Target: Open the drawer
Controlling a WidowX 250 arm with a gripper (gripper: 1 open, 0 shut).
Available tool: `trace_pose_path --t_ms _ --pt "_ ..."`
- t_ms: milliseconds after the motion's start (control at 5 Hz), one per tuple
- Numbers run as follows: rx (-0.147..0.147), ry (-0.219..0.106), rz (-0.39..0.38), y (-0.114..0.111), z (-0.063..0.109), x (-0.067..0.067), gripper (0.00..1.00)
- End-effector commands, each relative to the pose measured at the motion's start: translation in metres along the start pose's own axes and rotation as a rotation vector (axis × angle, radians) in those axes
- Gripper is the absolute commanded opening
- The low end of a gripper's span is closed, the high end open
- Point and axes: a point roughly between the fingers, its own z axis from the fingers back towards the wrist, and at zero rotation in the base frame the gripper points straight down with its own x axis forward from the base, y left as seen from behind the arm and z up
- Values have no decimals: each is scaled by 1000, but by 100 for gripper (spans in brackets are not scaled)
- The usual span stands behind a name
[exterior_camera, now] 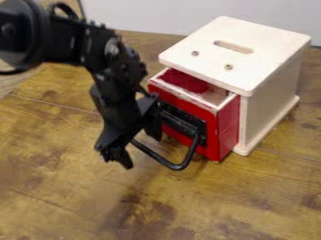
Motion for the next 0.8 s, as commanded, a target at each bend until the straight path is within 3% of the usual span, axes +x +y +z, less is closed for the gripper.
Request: trace_pose_path --t_ms 0,400,600 --pt "-125 -21 7 -21 61 24 100" --pt "-164 22 -10 -30 141 36 100" --pt "-168 13 -42 -29 144 30 100"
